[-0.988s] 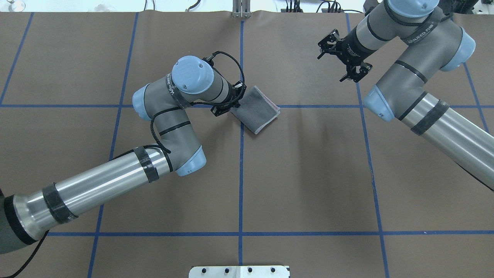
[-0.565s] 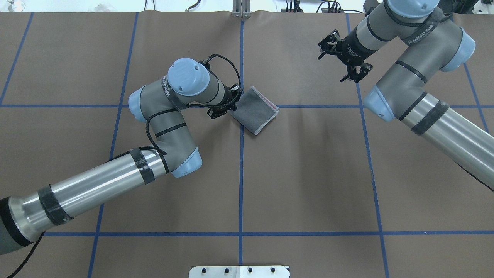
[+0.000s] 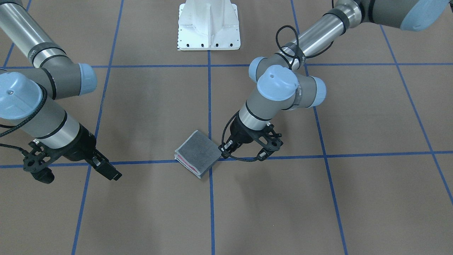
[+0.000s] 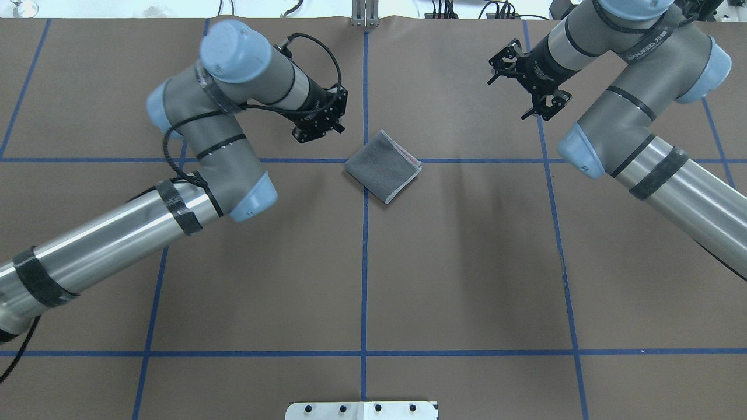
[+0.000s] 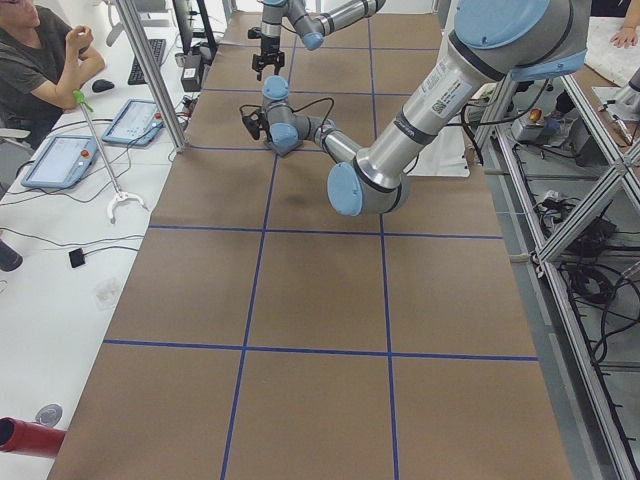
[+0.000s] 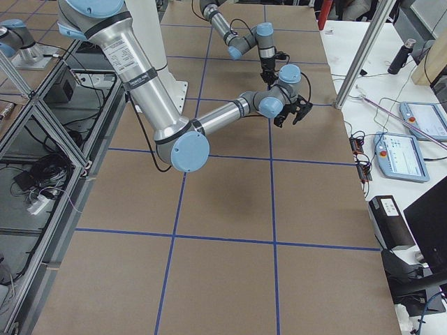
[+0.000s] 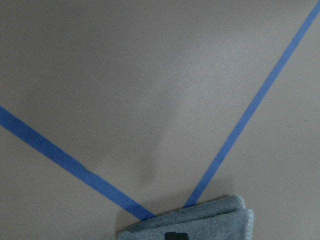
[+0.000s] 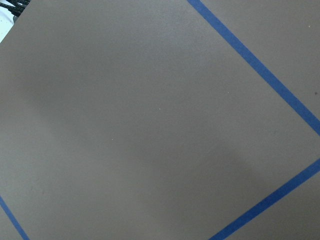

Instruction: Fold towel twice with both arms

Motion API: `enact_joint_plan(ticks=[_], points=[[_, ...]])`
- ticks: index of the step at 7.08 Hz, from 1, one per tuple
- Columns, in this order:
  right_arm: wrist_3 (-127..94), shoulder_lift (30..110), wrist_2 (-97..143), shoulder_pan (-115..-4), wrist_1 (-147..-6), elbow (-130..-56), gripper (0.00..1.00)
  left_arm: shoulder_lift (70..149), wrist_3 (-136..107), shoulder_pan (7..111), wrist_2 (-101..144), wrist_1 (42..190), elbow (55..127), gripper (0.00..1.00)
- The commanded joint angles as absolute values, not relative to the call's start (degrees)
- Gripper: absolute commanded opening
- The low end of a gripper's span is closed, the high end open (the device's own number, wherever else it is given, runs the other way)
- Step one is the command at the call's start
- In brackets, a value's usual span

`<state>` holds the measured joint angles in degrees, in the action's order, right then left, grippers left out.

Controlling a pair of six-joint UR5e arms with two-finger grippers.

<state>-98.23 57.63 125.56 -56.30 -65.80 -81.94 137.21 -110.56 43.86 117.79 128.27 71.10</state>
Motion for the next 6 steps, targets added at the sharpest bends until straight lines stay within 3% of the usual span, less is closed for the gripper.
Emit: enact_joint_plan(ticks=[1, 2, 3, 4, 6], points=[[-94.6, 61.1, 127.6, -60.4, -65.9, -85.1, 1.0, 128.5, -109.6, 50.9, 124.8, 128.6, 81.0, 0.0], [-88.1, 64.1, 127.5, -61.6, -66.1, -88.3, 1.0, 123.2, -103.2, 54.9, 129.1, 128.2, 85.4, 0.2], [-79.7, 65.6, 127.5, -62.7, -70.0, -90.9, 1.0, 119.3, -96.8, 59.2, 130.6, 128.1, 88.7, 0.88], [-67.6, 68.3, 127.4, -64.2, -76.6, -95.0, 1.0, 113.9, -90.4, 61.8, 131.8, 128.1, 91.4, 1.0], [-49.8, 73.3, 127.4, -66.8, -80.3, -97.5, 1.0, 103.3, -68.7, 66.3, 131.8, 128.1, 93.9, 1.0]])
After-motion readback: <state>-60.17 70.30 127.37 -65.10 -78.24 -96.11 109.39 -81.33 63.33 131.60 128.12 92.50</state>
